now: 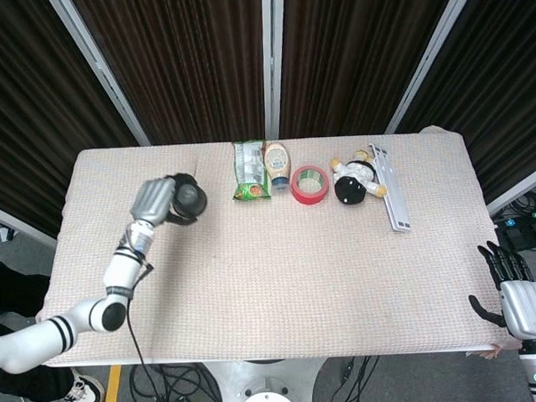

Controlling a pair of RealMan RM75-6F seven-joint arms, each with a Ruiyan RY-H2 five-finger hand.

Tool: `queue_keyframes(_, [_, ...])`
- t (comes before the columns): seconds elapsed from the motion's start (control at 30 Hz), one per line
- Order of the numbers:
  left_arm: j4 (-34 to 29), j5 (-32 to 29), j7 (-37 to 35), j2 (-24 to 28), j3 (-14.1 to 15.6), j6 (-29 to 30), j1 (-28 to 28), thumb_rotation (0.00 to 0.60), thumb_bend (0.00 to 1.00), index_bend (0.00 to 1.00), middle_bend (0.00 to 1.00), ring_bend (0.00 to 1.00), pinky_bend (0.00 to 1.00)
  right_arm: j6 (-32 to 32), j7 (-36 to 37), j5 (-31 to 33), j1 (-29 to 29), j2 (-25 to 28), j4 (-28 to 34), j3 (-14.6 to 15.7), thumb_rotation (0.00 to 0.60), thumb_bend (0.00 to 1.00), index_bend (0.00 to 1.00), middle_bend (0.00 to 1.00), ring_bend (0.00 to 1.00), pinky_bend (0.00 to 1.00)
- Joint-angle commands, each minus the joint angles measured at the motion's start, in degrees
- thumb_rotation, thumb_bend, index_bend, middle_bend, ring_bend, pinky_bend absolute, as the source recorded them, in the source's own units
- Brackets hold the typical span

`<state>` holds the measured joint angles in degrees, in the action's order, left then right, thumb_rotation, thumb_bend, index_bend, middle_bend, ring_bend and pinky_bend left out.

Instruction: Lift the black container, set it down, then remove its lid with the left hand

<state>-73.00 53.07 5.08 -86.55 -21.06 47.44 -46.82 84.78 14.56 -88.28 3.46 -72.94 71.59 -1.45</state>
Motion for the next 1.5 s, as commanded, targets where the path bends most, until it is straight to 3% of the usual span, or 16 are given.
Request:
queue_keyframes(0.03, [-1.24, -3.7, 1.2, -0.14, -0.91, -1.77, -1.43, 0.6, 0.17, 0.33, 0.46, 0.35, 0.4, -0.11, 0.04, -0.04, 0.0, -0.07, -0.12, 0.09, 0.6, 0.21, 0.0, 0.0, 0.0, 0.04])
queue_keyframes(0.13, [-13.88, 2.71, -2.59, 0.68, 2.51, -0.39, 1.72, 0.6, 0.17, 0.33, 0.46, 0.35, 0.4, -0.05, 0.08, -0.04, -0.03, -0.1, -0.22, 0.09, 0.6, 0.21, 0.0, 0.0, 0.0, 0.04])
queue_keyframes(0.23, [-27.78, 12.64, -8.53, 1.21, 7.83, -0.33, 5.17, 0.6, 0.17, 0.33, 0.46, 0.35, 0.41, -0.05, -0.02, -0.11, -0.02, -0.09, -0.16, 0.13, 0.6, 0.21, 0.0, 0.0, 0.0, 0.04])
queue_keyframes(0.33, [-32.46, 21.41, -11.69, 0.97, 11.43, 0.2, 6.35, 0.6, 0.17, 0.32, 0.46, 0.35, 0.41, 0.04, -0.06, -0.25, -0.08, 0.02, -0.05, 0.24, 0.6, 0.21, 0.0, 0.0, 0.0, 0.04])
queue_keyframes(0.4, [-30.48, 21.71, -13.21, 0.47, 10.78, 1.08, 6.36, 0.6, 0.17, 0.31, 0.46, 0.35, 0.41, 0.06, 0.12, -0.15, -0.12, 0.07, -0.14, 0.19, 0.6, 0.21, 0.0, 0.0, 0.0, 0.04])
queue_keyframes(0.53, [-21.8, 16.44, -12.71, 0.29, 7.41, 1.35, 5.18, 0.6, 0.17, 0.31, 0.46, 0.35, 0.41, -0.73, 0.53, 0.63, 0.02, -0.18, -0.75, -0.07, 0.6, 0.21, 0.0, 0.0, 0.0, 0.04])
queue_keyframes(0.73, [-1.42, 6.5, -7.26, -2.87, -0.69, 5.32, 1.58, 0.6, 0.17, 0.31, 0.46, 0.35, 0.41, -0.94, 0.1, 0.46, 0.14, -0.45, -0.94, 0.06, 0.6, 0.21, 0.0, 0.0, 0.0, 0.04])
queue_keyframes(0.87, [8.7, -0.92, -4.69, -3.78, -4.03, 2.14, -1.16, 0.6, 0.17, 0.31, 0.46, 0.35, 0.41, -0.71, -0.1, 0.55, 0.07, -0.26, -0.6, -0.07, 0.6, 0.21, 0.0, 0.0, 0.0, 0.04])
queue_keyframes(0.93, [10.16, -3.0, -3.75, -3.84, -4.41, 1.2, -1.59, 0.6, 0.17, 0.31, 0.46, 0.35, 0.41, -0.78, -0.12, 0.51, 0.06, -0.22, -0.59, 0.01, 0.6, 0.21, 0.0, 0.0, 0.0, 0.04])
queue_keyframes(1.03, [5.85, -2.61, -4.14, -2.78, -3.37, 0.62, -0.72, 0.6, 0.17, 0.31, 0.46, 0.35, 0.41, -0.93, -0.09, 0.47, 0.1, -0.3, -0.68, 0.08, 0.6, 0.21, 0.0, 0.0, 0.0, 0.04])
queue_keyframes(1.1, [-0.72, 0.97, -4.69, -1.57, -1.1, 1.6, 0.7, 0.6, 0.17, 0.31, 0.46, 0.35, 0.41, -1.09, -0.16, 0.43, 0.18, -0.38, -0.71, 0.12, 0.6, 0.21, 0.0, 0.0, 0.0, 0.04])
queue_keyframes(1.27, [-25.54, 10.47, -10.18, 3.19, 6.92, -2.3, 4.89, 0.6, 0.17, 0.31, 0.46, 0.35, 0.41, -0.82, -0.34, 0.2, 0.14, -0.42, -0.64, 0.18, 0.6, 0.21, 0.0, 0.0, 0.0, 0.04])
queue_keyframes(1.33, [-31.91, 15.0, -12.24, 4.84, 9.32, -4.53, 5.34, 0.6, 0.17, 0.31, 0.46, 0.35, 0.41, -0.64, -0.28, 0.17, 0.1, -0.35, -0.56, 0.15, 0.6, 0.21, 0.0, 0.0, 0.0, 0.04])
queue_keyframes(1.4, [-34.89, 18.82, -14.55, 5.73, 10.13, -4.98, 5.58, 0.6, 0.17, 0.31, 0.46, 0.35, 0.41, -0.52, -0.14, 0.17, 0.01, -0.29, -0.62, 0.16, 0.6, 0.21, 0.0, 0.0, 0.0, 0.04])
queue_keyframes(1.5, [-31.13, 18.33, -15.73, 5.88, 8.67, -4.24, 5.0, 0.6, 0.17, 0.31, 0.46, 0.35, 0.41, -0.83, 0.22, 0.42, 0.02, -0.32, -0.94, 0.13, 0.6, 0.21, 0.0, 0.0, 0.0, 0.04])
